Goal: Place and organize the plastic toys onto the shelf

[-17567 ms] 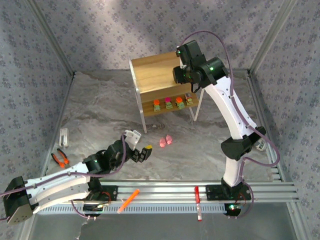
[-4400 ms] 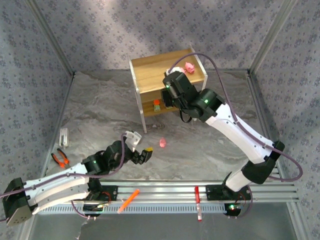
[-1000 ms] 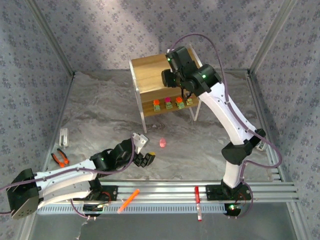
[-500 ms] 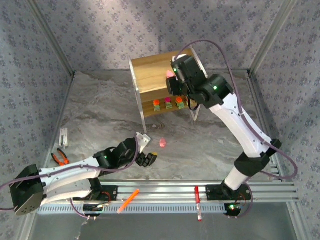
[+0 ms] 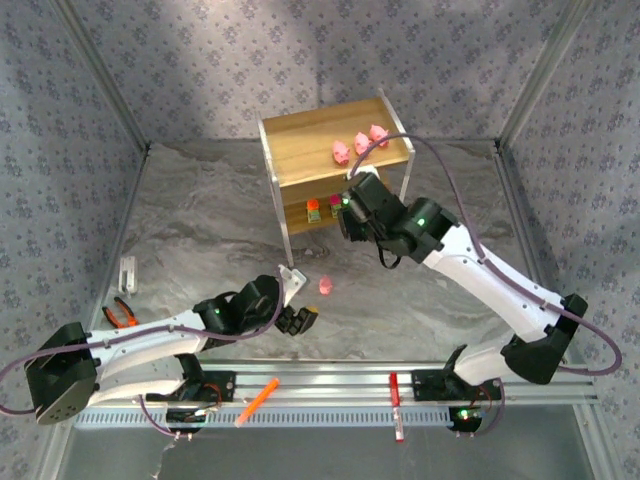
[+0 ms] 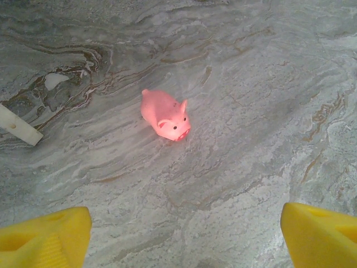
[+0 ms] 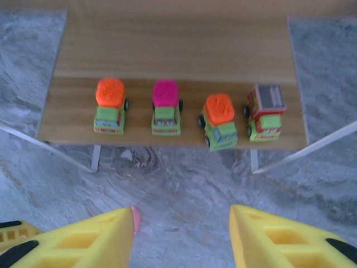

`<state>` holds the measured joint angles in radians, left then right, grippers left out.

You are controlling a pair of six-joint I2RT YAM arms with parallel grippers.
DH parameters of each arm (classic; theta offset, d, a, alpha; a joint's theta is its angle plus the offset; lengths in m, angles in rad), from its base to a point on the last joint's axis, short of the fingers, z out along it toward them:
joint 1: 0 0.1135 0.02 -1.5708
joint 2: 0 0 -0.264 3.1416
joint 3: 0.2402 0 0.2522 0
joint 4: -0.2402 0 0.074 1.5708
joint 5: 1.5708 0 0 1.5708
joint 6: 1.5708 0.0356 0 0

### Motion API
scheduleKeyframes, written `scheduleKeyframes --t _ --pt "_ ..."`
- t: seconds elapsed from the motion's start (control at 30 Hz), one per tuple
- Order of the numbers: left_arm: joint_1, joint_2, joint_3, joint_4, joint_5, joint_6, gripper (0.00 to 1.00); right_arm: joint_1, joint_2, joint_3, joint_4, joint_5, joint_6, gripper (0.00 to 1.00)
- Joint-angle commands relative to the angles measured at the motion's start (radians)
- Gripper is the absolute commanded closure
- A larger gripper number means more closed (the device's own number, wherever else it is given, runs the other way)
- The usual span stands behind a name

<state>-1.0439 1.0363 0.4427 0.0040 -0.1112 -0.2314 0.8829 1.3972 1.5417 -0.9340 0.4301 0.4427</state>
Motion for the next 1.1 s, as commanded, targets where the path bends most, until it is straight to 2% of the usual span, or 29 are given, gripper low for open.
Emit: scheduleKeyframes --t 0.0,0.57,1.07 --pt "-0.005 0.002 0.031 0.025 0.013 0.011 0.12 0.016 -0.023 -0.09 0.068 -0.014 0.092 0.5" --pt "-0.005 -0.052 0.015 0.01 -0.05 0.006 0.12 0.095 0.011 -0.376 0.234 -0.065 0.273 0.48" --pt "-0.005 -0.133 -0.009 -0.006 -0.112 -0.002 0.12 0.141 0.157 -0.428 0.352 -0.129 0.341 0.44"
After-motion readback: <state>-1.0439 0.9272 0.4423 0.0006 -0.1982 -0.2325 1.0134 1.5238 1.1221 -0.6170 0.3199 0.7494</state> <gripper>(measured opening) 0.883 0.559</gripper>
